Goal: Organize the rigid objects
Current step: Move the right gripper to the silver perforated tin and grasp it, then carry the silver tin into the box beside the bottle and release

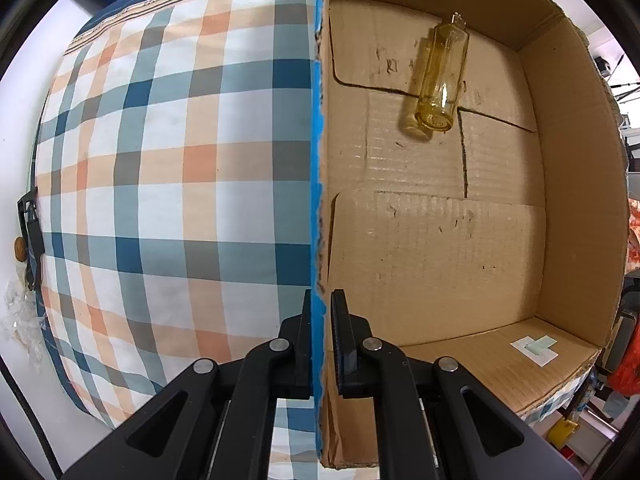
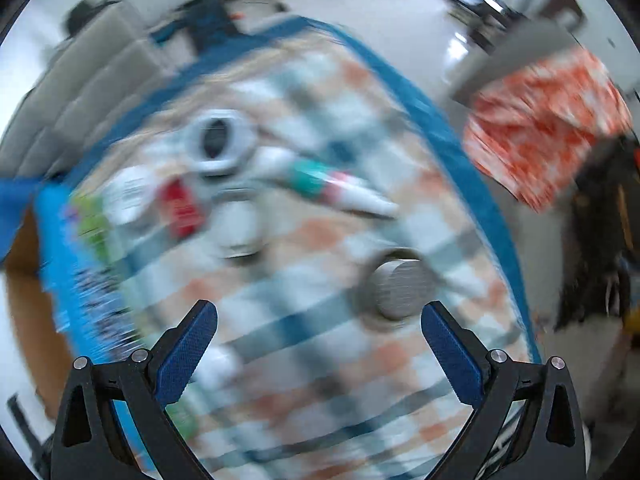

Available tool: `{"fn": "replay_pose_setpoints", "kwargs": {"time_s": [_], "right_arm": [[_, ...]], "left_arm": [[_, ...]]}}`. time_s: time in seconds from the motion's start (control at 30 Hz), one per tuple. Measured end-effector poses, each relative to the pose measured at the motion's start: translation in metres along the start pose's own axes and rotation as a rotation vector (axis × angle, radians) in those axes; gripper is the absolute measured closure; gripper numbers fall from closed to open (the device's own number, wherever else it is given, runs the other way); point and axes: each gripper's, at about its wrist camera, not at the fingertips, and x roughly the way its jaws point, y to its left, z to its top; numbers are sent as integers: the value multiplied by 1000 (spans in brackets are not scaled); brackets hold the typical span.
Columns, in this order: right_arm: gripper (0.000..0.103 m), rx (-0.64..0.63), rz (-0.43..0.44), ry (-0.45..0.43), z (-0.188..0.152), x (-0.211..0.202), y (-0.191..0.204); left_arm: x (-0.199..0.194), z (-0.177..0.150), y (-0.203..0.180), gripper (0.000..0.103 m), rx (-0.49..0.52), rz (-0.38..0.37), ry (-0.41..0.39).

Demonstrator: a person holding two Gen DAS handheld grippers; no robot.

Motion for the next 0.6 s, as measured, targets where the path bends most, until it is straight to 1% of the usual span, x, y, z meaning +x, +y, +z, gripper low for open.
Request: {"fn": "replay_pose_setpoints", "kwargs": {"time_s": [0.07,0.1,0.13,0.27,0.3,0.37,0.43,0.47,0.6], "right_arm": [[0,51,-2,41,3,23,-23],[0,79,18,60,5,33,-32],[0,98,37,83,6,44,-37],[1,126,52,139,8,75,-46],[5,131,66,157,9,83,-46],[18,142,74,200,9,97,-47],[28,134,50,211,9,106,-47],[30,127,45,208,9,108,-47],[30,89,28,196,7,108,-42]], "left_arm": [[2,0,-2,99,0,7,4],[2,1,-3,99,2,10,7],[3,1,-5,99,2,14,9],[4,4,-7,99,-3,23,18],[5,4,-8,99,-3,27,19],[5,5,-8,99,-6,31,21],[6,5,-9,99,-11,36,19],[6,5,-9,99,-12,38,18],[5,2,-8,99,-20,23,16]]}}
